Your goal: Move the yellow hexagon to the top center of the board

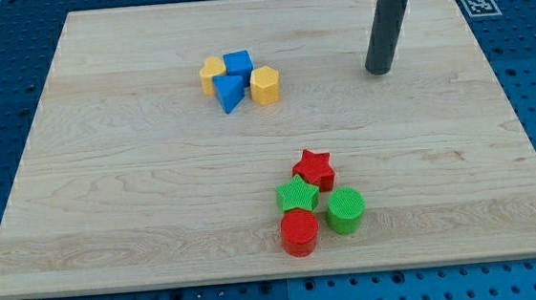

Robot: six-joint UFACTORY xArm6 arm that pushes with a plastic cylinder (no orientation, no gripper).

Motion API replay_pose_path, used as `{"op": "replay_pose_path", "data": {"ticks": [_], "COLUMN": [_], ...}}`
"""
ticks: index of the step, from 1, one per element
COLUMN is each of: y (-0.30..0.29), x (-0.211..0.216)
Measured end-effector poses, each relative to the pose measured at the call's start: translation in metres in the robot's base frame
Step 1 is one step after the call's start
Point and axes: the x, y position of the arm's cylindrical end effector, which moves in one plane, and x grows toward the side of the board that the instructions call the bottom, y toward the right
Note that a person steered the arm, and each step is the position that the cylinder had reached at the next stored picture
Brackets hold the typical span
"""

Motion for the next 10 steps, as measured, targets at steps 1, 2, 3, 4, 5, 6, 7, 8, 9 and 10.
{"op": "replay_pose_path", "data": {"ticks": [1,2,3,4,5,6,7,8,9,10], "y": [-0.028,-0.097,-0.153,-0.153,-0.153,-0.154,-0.156,-0.155,-0.147,-0.133], "x": [0.044,0.063,0.06,0.047,0.02,0.001,-0.022,-0.028,-0.028,-0.028]}}
